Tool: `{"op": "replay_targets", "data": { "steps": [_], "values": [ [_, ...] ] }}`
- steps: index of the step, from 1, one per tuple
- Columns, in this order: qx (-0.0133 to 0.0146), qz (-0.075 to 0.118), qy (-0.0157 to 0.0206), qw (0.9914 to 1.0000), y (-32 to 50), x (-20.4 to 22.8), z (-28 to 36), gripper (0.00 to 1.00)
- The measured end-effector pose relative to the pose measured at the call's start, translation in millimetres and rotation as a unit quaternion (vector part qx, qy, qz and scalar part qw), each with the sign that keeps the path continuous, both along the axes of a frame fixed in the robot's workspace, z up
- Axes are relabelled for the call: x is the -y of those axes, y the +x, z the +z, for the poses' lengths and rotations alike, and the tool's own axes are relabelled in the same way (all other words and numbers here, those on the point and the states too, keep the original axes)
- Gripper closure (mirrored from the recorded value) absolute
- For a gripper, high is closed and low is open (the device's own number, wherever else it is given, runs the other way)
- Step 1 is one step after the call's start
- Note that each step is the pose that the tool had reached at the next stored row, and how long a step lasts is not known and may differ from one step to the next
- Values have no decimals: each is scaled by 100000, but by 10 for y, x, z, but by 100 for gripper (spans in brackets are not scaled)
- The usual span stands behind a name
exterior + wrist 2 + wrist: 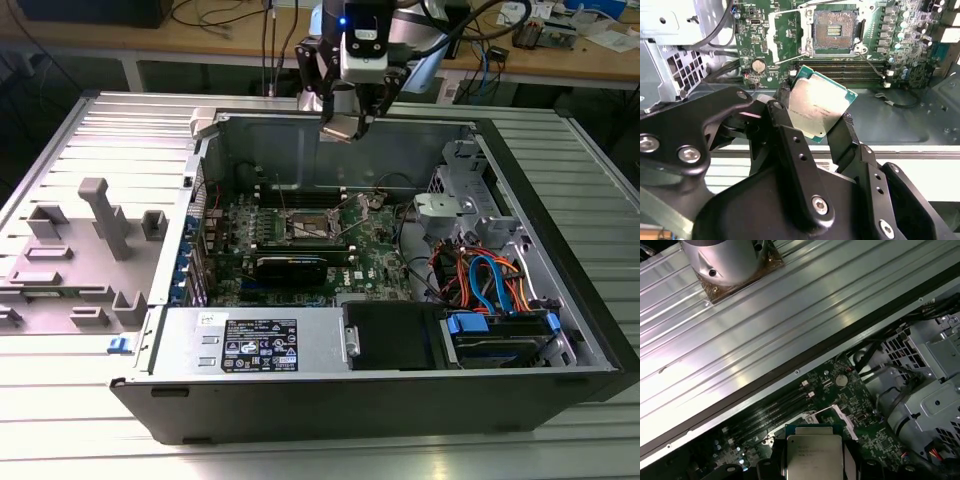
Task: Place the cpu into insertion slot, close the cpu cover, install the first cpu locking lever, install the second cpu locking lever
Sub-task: 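Place the cpu into insertion slot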
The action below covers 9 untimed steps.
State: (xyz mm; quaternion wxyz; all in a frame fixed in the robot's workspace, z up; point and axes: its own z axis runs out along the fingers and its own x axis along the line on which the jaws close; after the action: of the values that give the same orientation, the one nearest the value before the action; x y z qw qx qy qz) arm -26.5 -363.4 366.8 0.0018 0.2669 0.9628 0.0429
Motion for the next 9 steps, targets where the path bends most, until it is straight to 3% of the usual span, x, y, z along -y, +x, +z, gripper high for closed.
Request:
{"op": "replay_targets", "data": {
  "steps": [4, 6, 9],
  "values": [
    [2, -2040, 3, 99979, 0, 0, -4, 46],
    [2, -4117, -35, 99915, 0, 1, -10, 46],
    [6, -5776, -158, 99833, 0, 1, -15, 46]
  ]
}}
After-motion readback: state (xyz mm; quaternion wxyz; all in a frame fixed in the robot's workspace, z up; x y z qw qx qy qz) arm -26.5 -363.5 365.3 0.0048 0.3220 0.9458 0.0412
